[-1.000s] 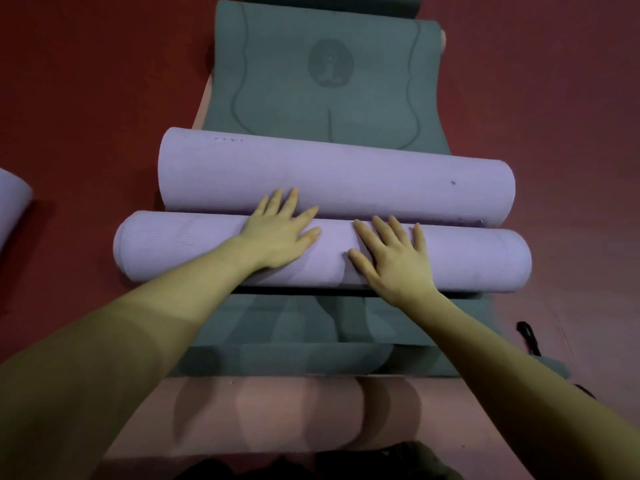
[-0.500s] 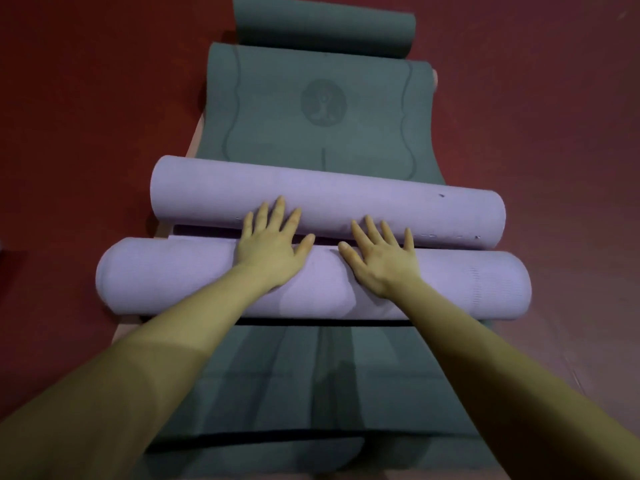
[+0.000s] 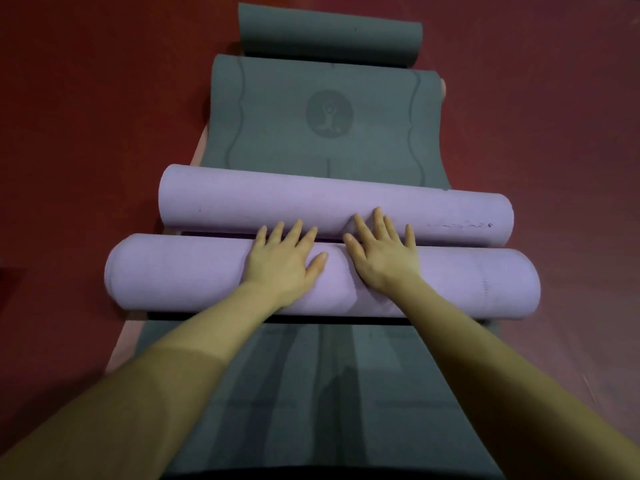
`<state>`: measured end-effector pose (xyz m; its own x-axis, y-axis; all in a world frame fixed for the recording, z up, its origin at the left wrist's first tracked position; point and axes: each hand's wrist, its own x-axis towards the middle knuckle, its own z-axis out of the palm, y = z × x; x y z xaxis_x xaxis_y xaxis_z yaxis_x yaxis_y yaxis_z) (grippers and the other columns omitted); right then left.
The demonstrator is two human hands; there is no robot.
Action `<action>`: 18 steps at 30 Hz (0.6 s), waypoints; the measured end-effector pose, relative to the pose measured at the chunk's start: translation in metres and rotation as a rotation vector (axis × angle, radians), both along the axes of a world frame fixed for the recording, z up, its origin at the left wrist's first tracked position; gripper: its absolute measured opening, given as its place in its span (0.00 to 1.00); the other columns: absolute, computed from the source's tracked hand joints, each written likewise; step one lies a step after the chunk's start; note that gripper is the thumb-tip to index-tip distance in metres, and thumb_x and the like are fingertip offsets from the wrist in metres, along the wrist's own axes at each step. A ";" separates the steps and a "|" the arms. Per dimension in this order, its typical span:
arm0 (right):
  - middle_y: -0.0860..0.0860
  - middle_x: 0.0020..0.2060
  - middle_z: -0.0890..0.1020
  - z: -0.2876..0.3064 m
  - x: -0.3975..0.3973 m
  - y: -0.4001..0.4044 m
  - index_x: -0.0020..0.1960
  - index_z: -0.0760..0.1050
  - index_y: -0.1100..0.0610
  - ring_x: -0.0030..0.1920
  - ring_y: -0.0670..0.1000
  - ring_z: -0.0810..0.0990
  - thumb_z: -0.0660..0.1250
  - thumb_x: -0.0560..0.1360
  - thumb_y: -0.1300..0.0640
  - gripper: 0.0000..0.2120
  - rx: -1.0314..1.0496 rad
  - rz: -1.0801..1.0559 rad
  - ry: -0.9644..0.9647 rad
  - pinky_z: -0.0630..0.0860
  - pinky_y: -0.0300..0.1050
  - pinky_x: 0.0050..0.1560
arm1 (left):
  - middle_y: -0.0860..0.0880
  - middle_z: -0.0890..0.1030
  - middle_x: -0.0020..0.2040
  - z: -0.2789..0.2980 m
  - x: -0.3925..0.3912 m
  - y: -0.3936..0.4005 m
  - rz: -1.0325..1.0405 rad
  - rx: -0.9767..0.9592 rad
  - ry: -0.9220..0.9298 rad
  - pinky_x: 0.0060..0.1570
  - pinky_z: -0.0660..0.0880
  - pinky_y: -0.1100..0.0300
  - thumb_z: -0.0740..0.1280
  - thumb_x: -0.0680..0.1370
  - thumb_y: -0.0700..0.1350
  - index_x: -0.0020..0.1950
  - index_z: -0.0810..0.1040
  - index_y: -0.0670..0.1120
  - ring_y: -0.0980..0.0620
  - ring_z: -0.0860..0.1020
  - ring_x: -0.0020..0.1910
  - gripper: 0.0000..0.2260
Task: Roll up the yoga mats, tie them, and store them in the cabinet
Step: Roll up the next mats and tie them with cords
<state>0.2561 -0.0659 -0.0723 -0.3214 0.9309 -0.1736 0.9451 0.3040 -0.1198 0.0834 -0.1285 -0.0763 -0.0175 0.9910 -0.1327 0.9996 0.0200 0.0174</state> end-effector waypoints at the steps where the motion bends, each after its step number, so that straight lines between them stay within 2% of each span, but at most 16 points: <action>1: 0.52 0.78 0.47 -0.002 0.001 -0.009 0.78 0.48 0.46 0.78 0.53 0.47 0.39 0.78 0.36 0.32 0.055 0.027 -0.011 0.41 0.61 0.73 | 0.49 0.53 0.78 0.000 -0.002 0.006 -0.001 -0.013 -0.004 0.73 0.48 0.45 0.45 0.80 0.61 0.78 0.50 0.53 0.44 0.53 0.76 0.27; 3: 0.52 0.78 0.53 -0.008 0.005 -0.032 0.78 0.53 0.49 0.77 0.57 0.49 0.35 0.74 0.34 0.37 0.146 0.072 0.016 0.43 0.63 0.72 | 0.49 0.50 0.79 0.000 -0.005 0.017 0.011 -0.047 -0.035 0.74 0.46 0.45 0.45 0.80 0.62 0.78 0.50 0.54 0.45 0.51 0.77 0.27; 6: 0.56 0.76 0.61 -0.020 0.012 -0.056 0.76 0.61 0.54 0.75 0.64 0.55 0.47 0.73 0.31 0.39 0.222 0.126 0.078 0.46 0.64 0.70 | 0.48 0.45 0.79 0.002 -0.010 0.032 0.049 -0.048 -0.065 0.73 0.43 0.44 0.45 0.80 0.62 0.78 0.48 0.55 0.46 0.47 0.77 0.27; 7: 0.56 0.75 0.62 -0.020 0.014 -0.057 0.75 0.61 0.54 0.74 0.65 0.57 0.52 0.71 0.30 0.41 0.245 0.144 0.062 0.49 0.65 0.70 | 0.47 0.47 0.79 0.001 -0.010 0.033 0.049 -0.015 -0.067 0.73 0.43 0.45 0.45 0.80 0.61 0.78 0.51 0.53 0.46 0.48 0.77 0.27; 9: 0.56 0.75 0.62 -0.018 0.015 -0.049 0.76 0.59 0.53 0.74 0.65 0.57 0.62 0.66 0.29 0.47 0.234 0.167 0.048 0.52 0.67 0.70 | 0.44 0.60 0.76 0.000 -0.006 0.022 0.031 0.128 -0.094 0.72 0.52 0.45 0.47 0.81 0.57 0.75 0.62 0.46 0.46 0.59 0.75 0.27; 11: 0.54 0.77 0.55 -0.011 0.014 -0.036 0.78 0.51 0.50 0.76 0.62 0.51 0.70 0.63 0.30 0.53 0.146 0.177 0.028 0.46 0.64 0.72 | 0.41 0.74 0.68 -0.008 -0.005 0.001 -0.054 0.278 -0.108 0.66 0.65 0.43 0.49 0.78 0.55 0.68 0.73 0.42 0.41 0.72 0.66 0.27; 12: 0.53 0.78 0.52 -0.006 0.012 -0.028 0.79 0.46 0.49 0.77 0.60 0.48 0.70 0.63 0.31 0.55 0.107 0.184 0.010 0.44 0.62 0.72 | 0.40 0.75 0.65 -0.014 -0.008 -0.009 -0.103 0.331 -0.073 0.63 0.67 0.41 0.51 0.77 0.55 0.67 0.74 0.41 0.39 0.74 0.63 0.27; 15: 0.52 0.78 0.48 0.003 0.008 -0.010 0.78 0.41 0.49 0.77 0.58 0.46 0.71 0.62 0.30 0.58 0.074 0.212 -0.062 0.43 0.61 0.72 | 0.38 0.70 0.70 -0.014 -0.025 -0.016 -0.230 0.302 0.040 0.66 0.63 0.40 0.55 0.74 0.62 0.72 0.67 0.40 0.36 0.69 0.68 0.35; 18: 0.57 0.77 0.46 0.006 0.007 0.000 0.78 0.37 0.49 0.76 0.61 0.45 0.74 0.59 0.31 0.63 0.102 0.280 -0.166 0.46 0.63 0.73 | 0.42 0.53 0.78 0.000 -0.032 -0.002 -0.228 0.084 0.081 0.73 0.50 0.44 0.63 0.70 0.69 0.78 0.48 0.44 0.39 0.54 0.76 0.48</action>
<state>0.2628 -0.0658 -0.0666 -0.5426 0.8255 -0.1557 0.8271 0.5574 0.0727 0.0514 -0.1305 -0.0766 0.2006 0.9780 -0.0571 0.9763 -0.2044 -0.0709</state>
